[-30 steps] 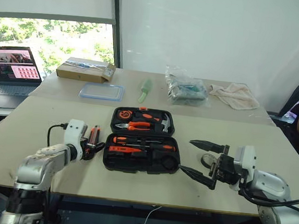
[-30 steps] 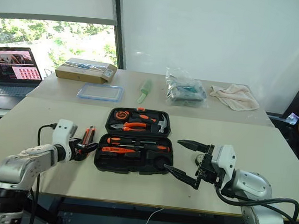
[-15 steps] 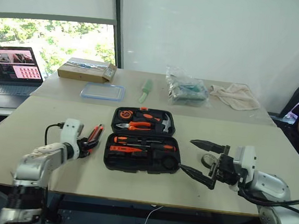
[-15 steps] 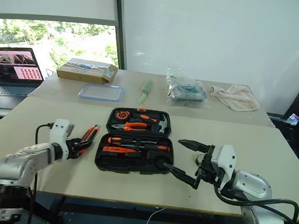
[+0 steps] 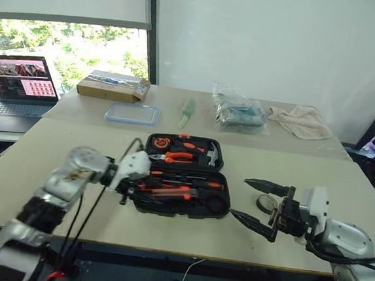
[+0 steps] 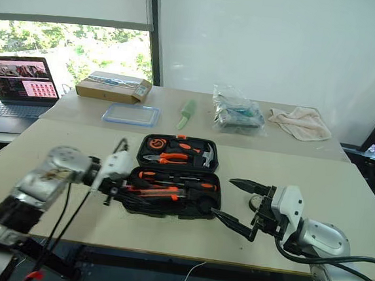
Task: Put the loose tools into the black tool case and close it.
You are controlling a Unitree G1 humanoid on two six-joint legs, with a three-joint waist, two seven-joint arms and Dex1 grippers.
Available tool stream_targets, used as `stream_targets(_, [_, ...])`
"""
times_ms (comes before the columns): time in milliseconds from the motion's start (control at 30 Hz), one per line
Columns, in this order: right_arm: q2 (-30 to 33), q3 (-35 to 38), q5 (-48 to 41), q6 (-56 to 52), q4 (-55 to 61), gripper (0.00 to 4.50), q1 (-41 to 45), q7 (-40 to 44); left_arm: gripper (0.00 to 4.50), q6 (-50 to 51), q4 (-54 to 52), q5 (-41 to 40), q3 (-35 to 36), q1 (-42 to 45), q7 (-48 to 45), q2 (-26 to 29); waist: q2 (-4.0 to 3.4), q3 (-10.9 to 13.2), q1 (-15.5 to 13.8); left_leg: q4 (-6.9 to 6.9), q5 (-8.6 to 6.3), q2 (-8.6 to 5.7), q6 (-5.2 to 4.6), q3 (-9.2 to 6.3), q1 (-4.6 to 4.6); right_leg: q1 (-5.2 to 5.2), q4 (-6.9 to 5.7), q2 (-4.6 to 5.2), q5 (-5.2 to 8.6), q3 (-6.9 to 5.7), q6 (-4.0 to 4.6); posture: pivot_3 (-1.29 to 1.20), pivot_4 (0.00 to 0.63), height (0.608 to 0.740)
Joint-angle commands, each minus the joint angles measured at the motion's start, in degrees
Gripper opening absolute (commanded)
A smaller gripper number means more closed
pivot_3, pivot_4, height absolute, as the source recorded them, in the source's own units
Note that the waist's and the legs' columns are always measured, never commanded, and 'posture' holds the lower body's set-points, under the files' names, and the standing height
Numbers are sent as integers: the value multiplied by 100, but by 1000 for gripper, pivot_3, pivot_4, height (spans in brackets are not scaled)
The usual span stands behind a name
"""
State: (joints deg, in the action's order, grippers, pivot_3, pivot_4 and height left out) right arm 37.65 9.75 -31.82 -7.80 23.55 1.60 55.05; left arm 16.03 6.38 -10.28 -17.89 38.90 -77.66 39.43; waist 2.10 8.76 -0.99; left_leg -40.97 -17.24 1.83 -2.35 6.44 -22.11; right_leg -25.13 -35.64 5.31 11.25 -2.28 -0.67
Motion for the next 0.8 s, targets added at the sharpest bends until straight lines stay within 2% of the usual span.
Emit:
stream_targets(33, [29,159,-92,-28,296,4500,-22,-117,1729,-69,113,319,-149,90,239,-159,0,1,43,0,0,1,0,0,0,0,0,-1,0,2,0,0,150,740])
stream_targets(200, [49,200,-103,-57,392,4500,-71,-212,1729,-516,386,618,-333,92,247,-286,1,1,42,0,-2,4,-4,-4,3,-2,-4,-1,1,4,0,0,150,740])
stream_targets(333, [45,192,-97,-69,419,4500,-73,-256,1729,-735,531,794,-371,85,115,-109,1,1,38,-2,-5,4,-8,-6,7,2,-7,2,0,4,-1,0,150,740])
stream_targets(567, [38,199,-79,-2,368,4500,-112,-256,1729,-463,364,533,-107,33,-168,247,0,1,67,1,-3,9,-5,-7,11,-3,-16,-5,3,7,3,0,150,740])
stream_targets(800, [0,116,-43,38,268,4500,-36,-234,1729,-599,520,527,-114,-41,-186,120,0,1,37,-2,-4,7,-8,-4,8,-1,-12,-1,3,7,0,0,150,740])
